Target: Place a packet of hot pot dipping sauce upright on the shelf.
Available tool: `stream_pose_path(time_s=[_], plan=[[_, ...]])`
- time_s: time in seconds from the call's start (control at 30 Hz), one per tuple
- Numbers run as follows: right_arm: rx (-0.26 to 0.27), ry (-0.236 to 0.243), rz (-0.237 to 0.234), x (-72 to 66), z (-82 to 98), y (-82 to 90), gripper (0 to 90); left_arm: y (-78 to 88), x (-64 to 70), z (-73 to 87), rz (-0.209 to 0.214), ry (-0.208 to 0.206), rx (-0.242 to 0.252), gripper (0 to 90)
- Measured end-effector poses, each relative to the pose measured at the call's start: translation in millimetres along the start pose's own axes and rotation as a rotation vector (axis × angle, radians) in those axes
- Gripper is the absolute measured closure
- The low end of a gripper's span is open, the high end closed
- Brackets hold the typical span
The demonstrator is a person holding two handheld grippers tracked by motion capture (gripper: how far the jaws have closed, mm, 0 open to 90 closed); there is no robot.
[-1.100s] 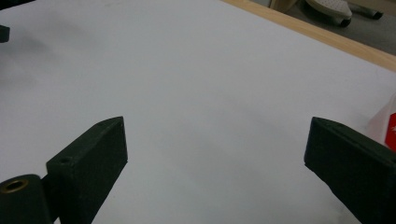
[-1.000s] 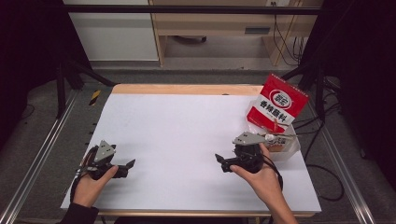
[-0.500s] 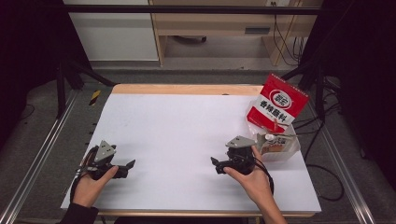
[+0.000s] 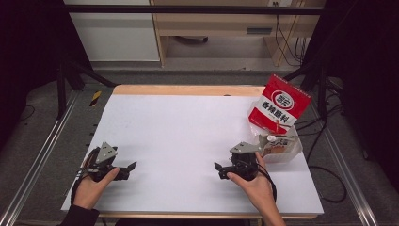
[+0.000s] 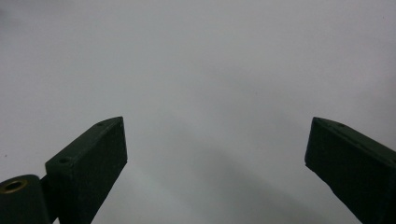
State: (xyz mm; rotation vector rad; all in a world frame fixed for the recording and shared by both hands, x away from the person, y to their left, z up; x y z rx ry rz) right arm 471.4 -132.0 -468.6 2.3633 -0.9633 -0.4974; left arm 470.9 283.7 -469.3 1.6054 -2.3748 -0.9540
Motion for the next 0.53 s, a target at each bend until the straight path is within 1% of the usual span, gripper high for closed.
stream_pose_path(time_s=[0.17, 0.23, 0.33, 0.43, 0.47, 0.53], plan=[[-0.030, 0.022, 0.036, 0.8, 6.3, -1.8, 5.6, -0.4, 1.0, 0.1, 0.001, -0.001, 0.000, 5.8], [-0.043, 0.029, 0.033, -0.6, 10.4, -2.9, 5.4, -0.5, 1.2, 0.1, 0.002, -0.002, 0.000, 5.8], [-0.048, 0.028, 0.028, -1.8, 13.3, -2.8, 5.5, 0.0, 1.2, -0.2, 0.001, -0.002, 0.002, 5.8], [-0.056, 0.028, 0.039, 0.5, 14.5, -1.0, 5.8, 0.1, 1.5, -0.5, -0.002, -0.004, 0.002, 5.8], [-0.045, 0.023, 0.036, 1.4, 14.4, -0.4, 5.8, 0.1, 1.5, -0.7, -0.003, -0.004, 0.002, 5.8], [-0.040, 0.011, 0.029, 3.3, 15.3, 0.4, 5.6, -0.2, 1.4, -1.5, -0.006, 0.000, 0.005, 5.8]])
Point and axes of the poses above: each handheld gripper's, and its own axes: y roughly backward along the jaws, z roughly out of its underside, x roughly to its right, the point moved 3 cm from there along -y, roughly forward along the jaws, and after that the axes turned 11 degrees about -z, right-handed, at the moved point
